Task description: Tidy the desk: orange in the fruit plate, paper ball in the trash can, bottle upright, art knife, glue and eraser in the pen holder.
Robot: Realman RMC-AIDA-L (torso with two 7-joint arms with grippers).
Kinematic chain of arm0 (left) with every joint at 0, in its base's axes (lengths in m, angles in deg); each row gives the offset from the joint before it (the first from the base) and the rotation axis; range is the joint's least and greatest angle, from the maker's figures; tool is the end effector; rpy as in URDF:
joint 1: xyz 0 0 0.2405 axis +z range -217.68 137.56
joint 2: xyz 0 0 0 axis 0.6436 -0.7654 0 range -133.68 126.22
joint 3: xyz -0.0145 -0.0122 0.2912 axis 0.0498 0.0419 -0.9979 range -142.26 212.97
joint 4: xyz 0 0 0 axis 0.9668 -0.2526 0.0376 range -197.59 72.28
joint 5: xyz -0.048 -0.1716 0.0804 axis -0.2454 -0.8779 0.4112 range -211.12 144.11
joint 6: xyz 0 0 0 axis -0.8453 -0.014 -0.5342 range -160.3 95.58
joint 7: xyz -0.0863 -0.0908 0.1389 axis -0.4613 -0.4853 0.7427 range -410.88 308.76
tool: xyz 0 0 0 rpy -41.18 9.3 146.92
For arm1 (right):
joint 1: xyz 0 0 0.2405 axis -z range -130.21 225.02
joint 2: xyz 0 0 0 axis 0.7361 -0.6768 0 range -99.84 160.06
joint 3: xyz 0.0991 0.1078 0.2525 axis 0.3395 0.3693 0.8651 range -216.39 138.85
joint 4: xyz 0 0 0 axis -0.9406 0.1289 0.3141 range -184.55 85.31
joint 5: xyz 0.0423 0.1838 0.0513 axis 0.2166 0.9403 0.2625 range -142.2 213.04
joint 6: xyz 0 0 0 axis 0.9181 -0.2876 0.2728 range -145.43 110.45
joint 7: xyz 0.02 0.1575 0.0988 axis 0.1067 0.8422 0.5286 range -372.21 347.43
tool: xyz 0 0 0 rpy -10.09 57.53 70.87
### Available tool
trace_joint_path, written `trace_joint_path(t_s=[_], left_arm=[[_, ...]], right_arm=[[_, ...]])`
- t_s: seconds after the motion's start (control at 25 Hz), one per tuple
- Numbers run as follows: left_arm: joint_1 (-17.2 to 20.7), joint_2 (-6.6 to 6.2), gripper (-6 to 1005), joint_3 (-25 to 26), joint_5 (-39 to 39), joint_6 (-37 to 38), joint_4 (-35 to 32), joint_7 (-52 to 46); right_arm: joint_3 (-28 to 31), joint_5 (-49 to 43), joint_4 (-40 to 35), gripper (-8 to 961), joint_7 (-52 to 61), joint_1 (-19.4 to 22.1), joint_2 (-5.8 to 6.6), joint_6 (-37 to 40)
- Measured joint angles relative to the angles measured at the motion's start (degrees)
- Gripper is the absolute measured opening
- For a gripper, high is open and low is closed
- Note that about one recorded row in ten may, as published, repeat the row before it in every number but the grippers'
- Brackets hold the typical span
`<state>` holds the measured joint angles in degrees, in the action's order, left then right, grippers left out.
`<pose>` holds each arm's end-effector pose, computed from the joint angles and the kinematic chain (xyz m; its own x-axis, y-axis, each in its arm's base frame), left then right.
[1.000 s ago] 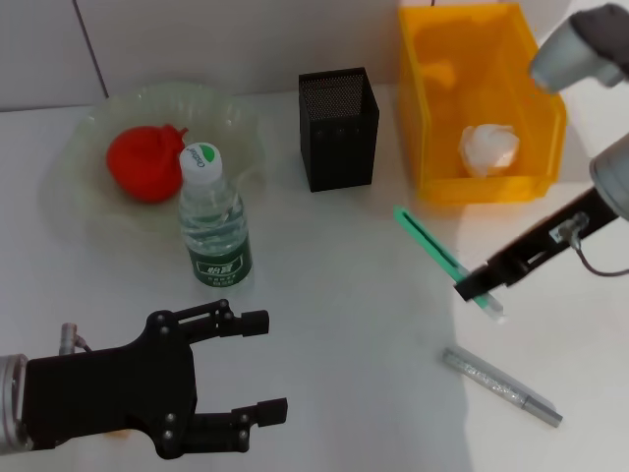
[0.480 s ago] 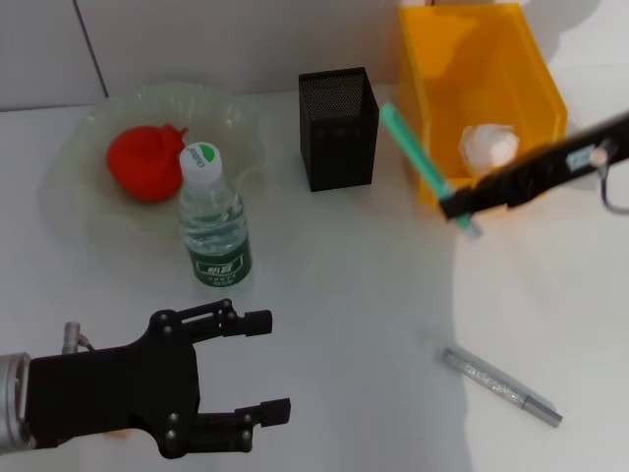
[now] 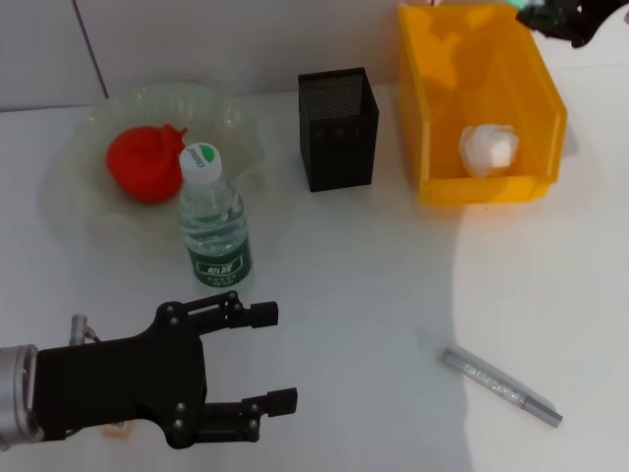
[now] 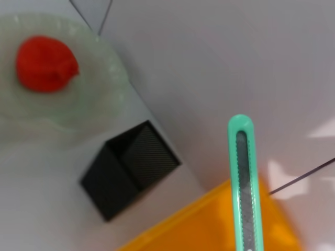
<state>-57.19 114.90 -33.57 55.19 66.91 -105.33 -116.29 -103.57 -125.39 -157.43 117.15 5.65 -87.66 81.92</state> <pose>-0.2333 0.2538 -0.0710 0.7658 0.1078 0.6339 0.1386 -0.9903 0.0010 0.1370 0.4120 0.0814 0.9306 -0.2723 0.2448 -0.0127 -0.6921 -0.7217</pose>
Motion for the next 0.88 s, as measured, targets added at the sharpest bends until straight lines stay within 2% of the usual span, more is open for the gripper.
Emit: trace_joint_path(t_s=[0.04,0.24,0.36,0.44,0.48,0.64,0.88], left_arm=[[0.00,0.00,814,0.00,0.00,0.00,0.00,0.00],[0.08,0.12,815,0.29,-0.81,-0.09,0.59,0.17],[0.19,0.14,815,0.36,-2.08,-0.16,1.33,0.41],[0.19,0.14,815,0.36,-2.08,-0.16,1.33,0.41],[0.19,0.14,815,0.36,-2.08,-0.16,1.33,0.41],[-0.01,0.12,815,0.38,-3.29,-0.64,2.68,0.55],[-0.35,0.10,815,0.39,-4.40,-1.89,3.19,0.55]], right_arm=[[-4.56,-4.25,-2.15,176,-2.43,0.06,-0.72,-1.74],[-9.85,-6.35,-7.23,176,-10.69,0.81,-1.23,-4.37],[-10.14,-6.36,-8.71,177,-14.32,1.23,-1.28,-5.77],[-11.40,-6.40,-9.25,177,-20.05,3.05,-1.46,-10.54],[-11.40,-6.40,-9.25,177,-20.05,3.05,-1.46,-10.54],[-16.10,-6.48,-7.90,177,-27.92,7.81,-1.41,-19.23],[-16.22,-6.57,-5.88,178,-32.14,7.80,-1.05,-21.29]])
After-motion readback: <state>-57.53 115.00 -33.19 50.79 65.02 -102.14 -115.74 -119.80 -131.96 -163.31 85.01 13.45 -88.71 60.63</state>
